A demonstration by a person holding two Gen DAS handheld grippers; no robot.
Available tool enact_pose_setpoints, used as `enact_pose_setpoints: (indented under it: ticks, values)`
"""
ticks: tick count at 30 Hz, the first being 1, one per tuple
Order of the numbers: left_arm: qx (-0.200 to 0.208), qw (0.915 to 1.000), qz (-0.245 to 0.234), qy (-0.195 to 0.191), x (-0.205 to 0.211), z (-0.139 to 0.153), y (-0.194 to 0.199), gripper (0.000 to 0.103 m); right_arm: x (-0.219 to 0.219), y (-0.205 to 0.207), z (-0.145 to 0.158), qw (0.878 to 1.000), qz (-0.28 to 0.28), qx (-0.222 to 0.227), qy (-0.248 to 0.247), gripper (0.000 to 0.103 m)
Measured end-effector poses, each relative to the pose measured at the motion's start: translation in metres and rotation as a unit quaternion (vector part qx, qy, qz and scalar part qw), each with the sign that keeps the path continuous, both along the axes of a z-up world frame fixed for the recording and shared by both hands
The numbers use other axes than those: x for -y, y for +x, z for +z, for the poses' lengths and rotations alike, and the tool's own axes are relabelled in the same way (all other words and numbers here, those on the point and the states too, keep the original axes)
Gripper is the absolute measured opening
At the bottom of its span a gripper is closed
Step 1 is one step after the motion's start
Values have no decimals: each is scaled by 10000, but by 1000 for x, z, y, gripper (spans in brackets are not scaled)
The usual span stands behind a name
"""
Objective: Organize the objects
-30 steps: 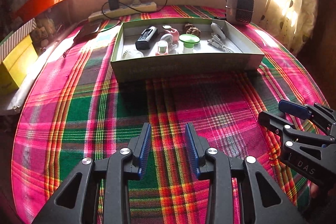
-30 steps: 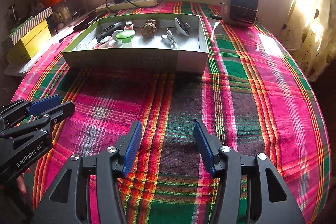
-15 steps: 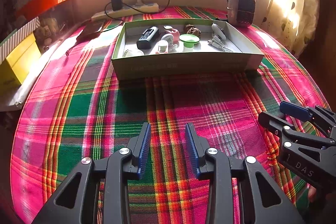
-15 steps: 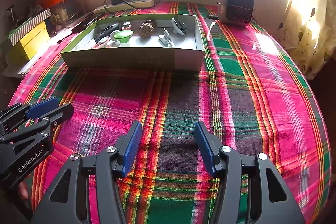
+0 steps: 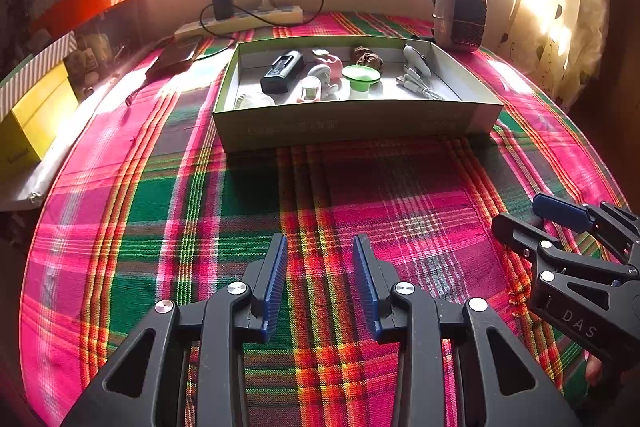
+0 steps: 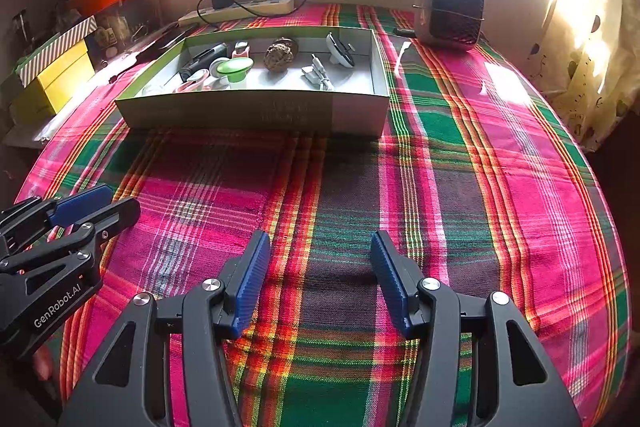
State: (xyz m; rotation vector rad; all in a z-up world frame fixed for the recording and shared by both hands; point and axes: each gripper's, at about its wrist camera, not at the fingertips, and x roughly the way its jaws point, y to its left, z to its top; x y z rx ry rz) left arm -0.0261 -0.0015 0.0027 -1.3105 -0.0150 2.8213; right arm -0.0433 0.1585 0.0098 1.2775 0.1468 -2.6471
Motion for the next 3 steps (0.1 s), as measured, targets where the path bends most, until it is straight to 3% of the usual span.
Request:
enact_pose_setpoints:
  ticks: [3]
  values:
    - [0, 10000, 0, 2, 0, 0, 0, 31, 0, 0, 0, 10000, -1, -1, 1, 54]
